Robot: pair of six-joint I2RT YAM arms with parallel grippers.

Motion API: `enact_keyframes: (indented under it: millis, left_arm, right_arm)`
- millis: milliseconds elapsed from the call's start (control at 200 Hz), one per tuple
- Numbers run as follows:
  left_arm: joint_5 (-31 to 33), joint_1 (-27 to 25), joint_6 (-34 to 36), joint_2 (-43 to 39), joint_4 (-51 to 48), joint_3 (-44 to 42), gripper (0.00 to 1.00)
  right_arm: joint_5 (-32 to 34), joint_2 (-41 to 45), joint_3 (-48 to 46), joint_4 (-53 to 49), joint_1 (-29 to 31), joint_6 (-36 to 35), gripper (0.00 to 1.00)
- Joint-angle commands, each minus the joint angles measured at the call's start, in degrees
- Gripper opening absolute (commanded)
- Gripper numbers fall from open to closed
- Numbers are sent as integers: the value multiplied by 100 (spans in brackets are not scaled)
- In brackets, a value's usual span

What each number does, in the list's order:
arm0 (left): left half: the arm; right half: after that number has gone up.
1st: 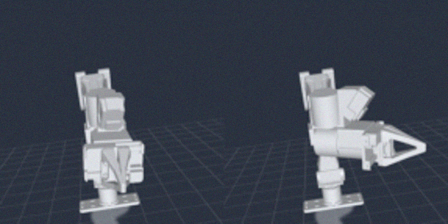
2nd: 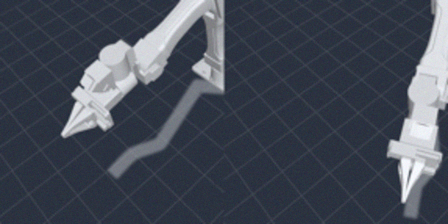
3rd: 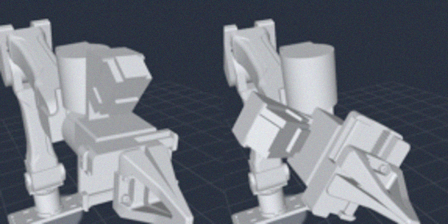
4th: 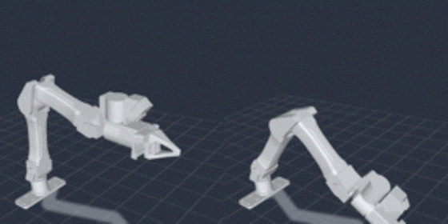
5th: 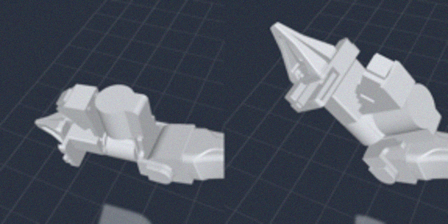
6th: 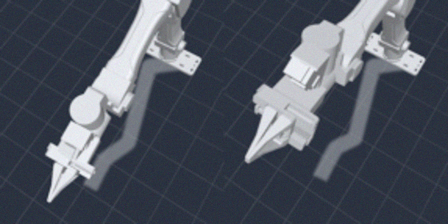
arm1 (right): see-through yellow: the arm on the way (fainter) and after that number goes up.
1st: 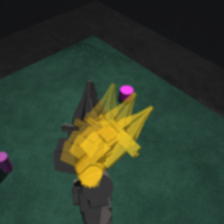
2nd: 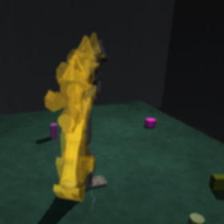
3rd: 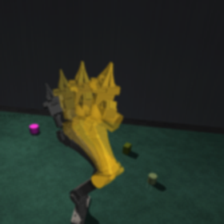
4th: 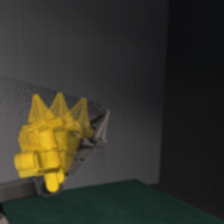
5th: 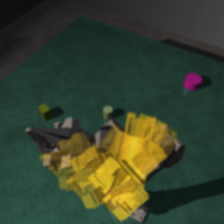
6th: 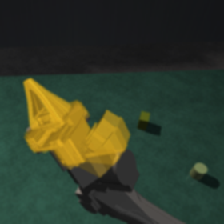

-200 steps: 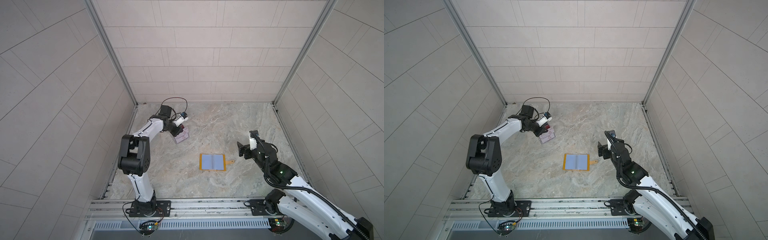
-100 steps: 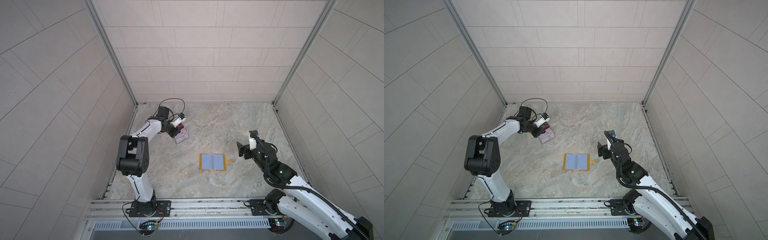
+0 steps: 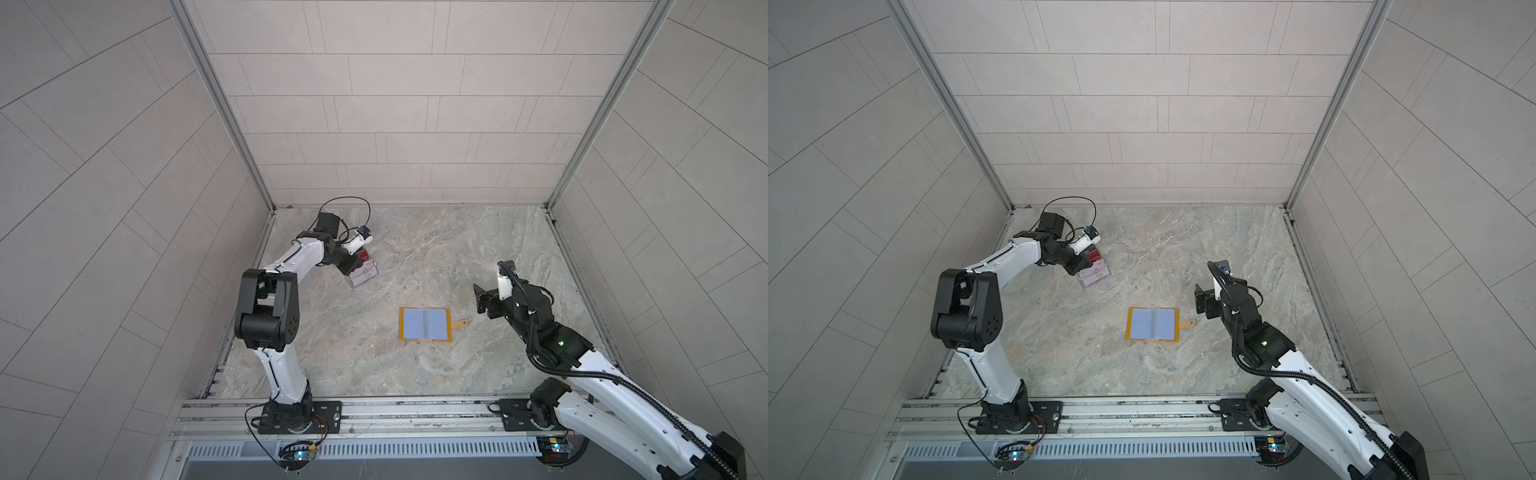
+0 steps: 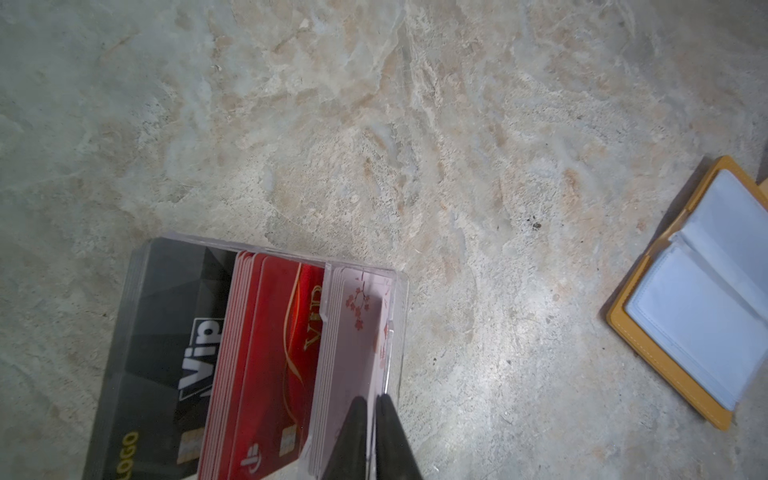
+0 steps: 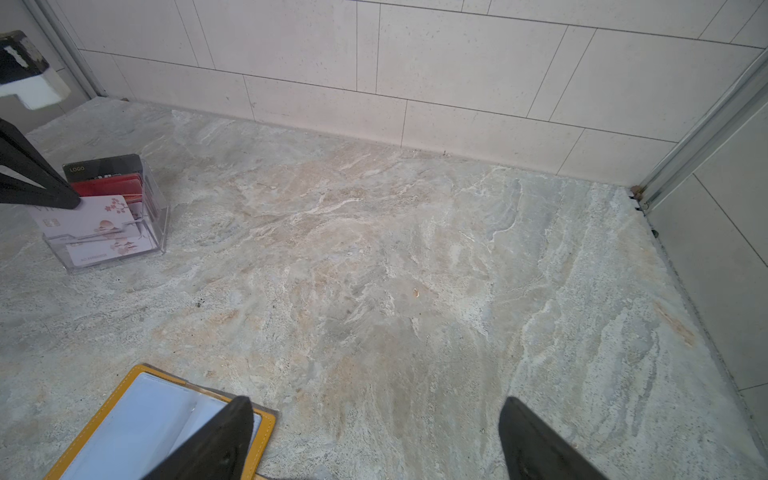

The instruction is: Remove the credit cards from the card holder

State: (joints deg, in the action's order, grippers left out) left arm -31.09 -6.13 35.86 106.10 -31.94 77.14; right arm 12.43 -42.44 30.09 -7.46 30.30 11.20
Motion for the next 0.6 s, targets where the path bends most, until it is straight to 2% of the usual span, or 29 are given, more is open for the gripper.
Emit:
enact_keyframes:
  millis: [0,320,591]
  left_arm:
    - [-73,32,44,181,-327,241,12]
    - [-81,29,-3,359,-571,447,15]
    - [-29,24,-389,-125,-45,167,21]
  right_arm:
    - [1,12,5,60,-24,47,95]
    - [-21,12,13,61,-27,42,95]
    - [-84,-117,31,133,-98,7,95]
